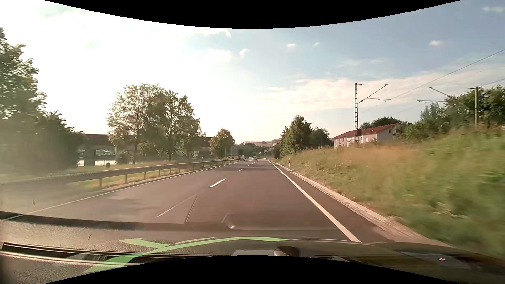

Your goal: Follow the waypoints while adhering to traffic rules and regulations

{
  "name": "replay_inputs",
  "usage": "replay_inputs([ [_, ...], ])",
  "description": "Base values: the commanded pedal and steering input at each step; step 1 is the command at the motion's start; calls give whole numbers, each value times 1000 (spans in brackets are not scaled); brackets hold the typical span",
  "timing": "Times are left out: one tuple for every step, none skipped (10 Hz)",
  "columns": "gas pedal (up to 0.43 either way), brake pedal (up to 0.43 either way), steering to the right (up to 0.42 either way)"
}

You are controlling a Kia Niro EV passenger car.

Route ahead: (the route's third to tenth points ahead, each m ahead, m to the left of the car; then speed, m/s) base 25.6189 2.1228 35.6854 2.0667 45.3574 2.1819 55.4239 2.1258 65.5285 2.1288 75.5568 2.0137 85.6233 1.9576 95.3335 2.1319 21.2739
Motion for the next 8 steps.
replay_inputs([
  [169, 0, -1],
  [169, 0, -1],
  [169, 0, -1],
  [169, 0, -2],
  [169, 0, -3],
  [169, 0, -3],
  [169, 0, -3],
  [169, 0, -3],
])
